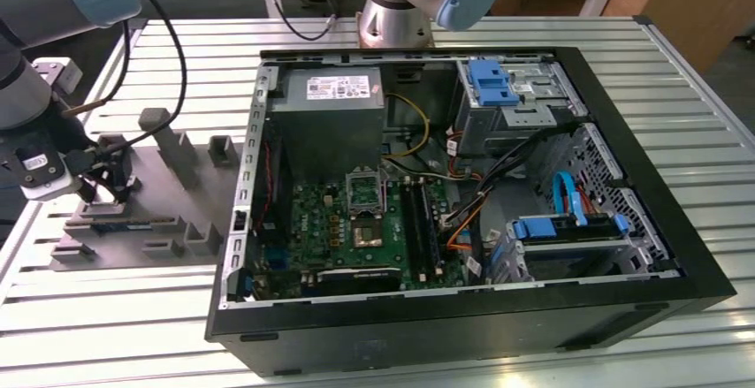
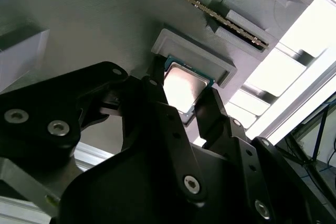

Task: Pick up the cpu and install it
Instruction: 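Pick up the cpu and move it towards the insertion slot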

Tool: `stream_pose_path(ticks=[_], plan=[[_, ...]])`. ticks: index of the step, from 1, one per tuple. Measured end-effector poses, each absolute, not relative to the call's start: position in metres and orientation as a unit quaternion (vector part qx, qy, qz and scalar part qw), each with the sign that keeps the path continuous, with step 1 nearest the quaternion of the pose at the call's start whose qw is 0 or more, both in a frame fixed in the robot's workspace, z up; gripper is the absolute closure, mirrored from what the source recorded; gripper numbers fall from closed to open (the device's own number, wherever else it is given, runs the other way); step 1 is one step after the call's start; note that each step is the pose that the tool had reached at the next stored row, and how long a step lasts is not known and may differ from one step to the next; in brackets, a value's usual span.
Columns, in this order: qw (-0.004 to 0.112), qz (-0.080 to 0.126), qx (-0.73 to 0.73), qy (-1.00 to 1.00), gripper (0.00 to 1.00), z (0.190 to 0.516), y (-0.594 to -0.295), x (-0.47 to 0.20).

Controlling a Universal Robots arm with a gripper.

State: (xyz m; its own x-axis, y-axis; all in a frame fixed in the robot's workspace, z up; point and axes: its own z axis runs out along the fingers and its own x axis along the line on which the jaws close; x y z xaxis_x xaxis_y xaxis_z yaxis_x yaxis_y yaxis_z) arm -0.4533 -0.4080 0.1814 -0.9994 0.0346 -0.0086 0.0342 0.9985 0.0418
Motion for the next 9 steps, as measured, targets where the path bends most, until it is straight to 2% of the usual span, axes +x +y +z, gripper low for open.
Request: stream_pose_path(ticks=[9], plan=[[0.005,0.021,0.017,1.000,0.49,0.1814,-0.4081,-0.4532]])
